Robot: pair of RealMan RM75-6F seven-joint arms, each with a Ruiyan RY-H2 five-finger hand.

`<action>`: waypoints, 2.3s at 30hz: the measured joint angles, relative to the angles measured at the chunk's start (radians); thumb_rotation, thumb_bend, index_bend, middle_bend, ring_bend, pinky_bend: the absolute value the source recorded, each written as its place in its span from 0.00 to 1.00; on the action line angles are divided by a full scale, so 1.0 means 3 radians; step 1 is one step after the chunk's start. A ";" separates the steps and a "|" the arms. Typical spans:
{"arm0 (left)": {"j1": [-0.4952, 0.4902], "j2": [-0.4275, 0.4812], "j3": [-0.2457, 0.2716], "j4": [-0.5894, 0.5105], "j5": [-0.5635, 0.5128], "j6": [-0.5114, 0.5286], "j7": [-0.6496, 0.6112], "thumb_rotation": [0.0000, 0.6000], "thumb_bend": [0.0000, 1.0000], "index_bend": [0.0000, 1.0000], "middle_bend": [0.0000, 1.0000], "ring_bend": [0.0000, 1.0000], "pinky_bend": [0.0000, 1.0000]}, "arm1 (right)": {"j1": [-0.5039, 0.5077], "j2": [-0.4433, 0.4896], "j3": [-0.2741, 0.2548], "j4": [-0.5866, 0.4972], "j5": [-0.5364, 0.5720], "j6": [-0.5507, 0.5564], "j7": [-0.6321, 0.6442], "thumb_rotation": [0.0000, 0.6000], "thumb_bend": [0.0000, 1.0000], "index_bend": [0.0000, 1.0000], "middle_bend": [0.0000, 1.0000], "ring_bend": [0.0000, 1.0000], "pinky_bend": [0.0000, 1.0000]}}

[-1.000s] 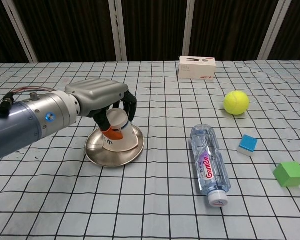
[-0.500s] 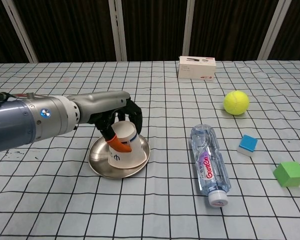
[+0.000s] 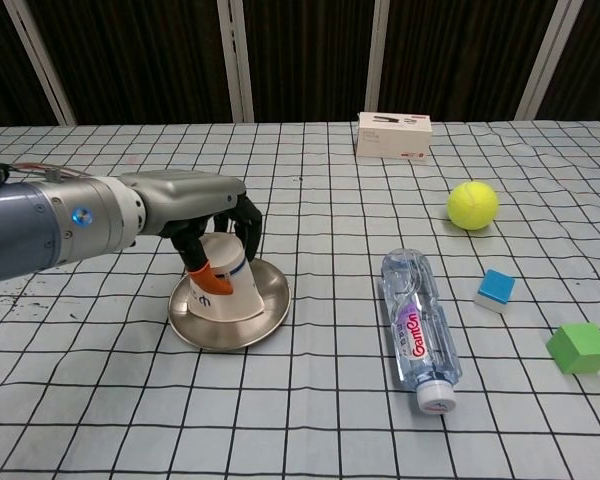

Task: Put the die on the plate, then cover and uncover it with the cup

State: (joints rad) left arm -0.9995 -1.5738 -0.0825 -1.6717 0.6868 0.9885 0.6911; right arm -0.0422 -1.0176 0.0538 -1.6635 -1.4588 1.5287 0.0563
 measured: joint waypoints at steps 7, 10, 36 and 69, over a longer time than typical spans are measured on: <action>-0.0006 -0.0141 0.0088 0.0171 0.0214 0.0284 0.0226 1.00 0.43 0.62 0.50 0.46 0.52 | 0.0002 -0.0002 -0.0001 0.0002 0.0000 -0.0005 0.0000 1.00 0.13 0.13 0.14 0.10 0.02; 0.0020 -0.0169 0.0086 0.0207 0.0334 0.0293 0.0146 1.00 0.43 0.62 0.50 0.46 0.52 | 0.0005 -0.0004 0.0000 0.0003 0.0009 -0.0015 -0.0002 1.00 0.13 0.13 0.14 0.10 0.02; 0.0379 0.0496 -0.0163 0.0031 0.0542 0.0258 -0.0588 1.00 0.44 0.62 0.49 0.46 0.51 | 0.0012 -0.0020 -0.0005 -0.0017 0.0010 -0.0026 -0.0063 1.00 0.13 0.13 0.14 0.10 0.02; 0.0488 0.0067 -0.0406 0.1031 0.0065 -0.0102 -0.0745 1.00 0.44 0.54 0.45 0.43 0.53 | 0.0024 -0.0037 -0.0007 -0.0005 0.0029 -0.0055 -0.0095 1.00 0.13 0.13 0.14 0.10 0.02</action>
State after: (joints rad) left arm -0.8532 -1.5537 -0.2042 -1.3624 0.7064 0.9579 0.4677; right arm -0.0350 -1.0288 0.0517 -1.6649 -1.4500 1.5122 0.0278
